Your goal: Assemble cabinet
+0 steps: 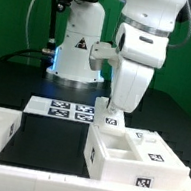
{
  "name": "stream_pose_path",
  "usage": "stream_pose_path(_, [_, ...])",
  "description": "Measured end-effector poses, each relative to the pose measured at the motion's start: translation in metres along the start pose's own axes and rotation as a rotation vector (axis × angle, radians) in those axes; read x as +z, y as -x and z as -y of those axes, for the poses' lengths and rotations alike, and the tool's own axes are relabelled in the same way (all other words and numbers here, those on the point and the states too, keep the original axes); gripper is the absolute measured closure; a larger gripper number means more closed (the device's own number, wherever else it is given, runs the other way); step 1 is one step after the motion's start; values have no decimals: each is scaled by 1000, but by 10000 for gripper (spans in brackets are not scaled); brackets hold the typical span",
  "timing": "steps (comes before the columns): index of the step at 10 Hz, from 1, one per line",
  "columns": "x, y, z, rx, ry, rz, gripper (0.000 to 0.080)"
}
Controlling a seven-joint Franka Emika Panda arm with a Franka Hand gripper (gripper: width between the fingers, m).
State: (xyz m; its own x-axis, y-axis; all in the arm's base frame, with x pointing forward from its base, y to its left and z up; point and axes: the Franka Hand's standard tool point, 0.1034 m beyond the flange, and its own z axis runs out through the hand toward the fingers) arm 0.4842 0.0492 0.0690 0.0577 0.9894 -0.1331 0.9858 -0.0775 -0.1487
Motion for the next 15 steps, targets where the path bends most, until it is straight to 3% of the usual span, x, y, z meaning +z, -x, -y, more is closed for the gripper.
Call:
stream_pose_path(5, [3,1,-4,-11,9,-1,735])
stream_pose_path(7, [4,9,-10,-74,20,-7,735])
stream_pose_path(10, [2,18,-37,-88,21,-5,735])
stream_pose_path(12, [-7,15,-65,-80,-4,9,735])
stream_pose_path(13, [-12,13,-82,-74,17,11,735])
stream_pose_path(15, [-9,14,-81,-68,14,14,735])
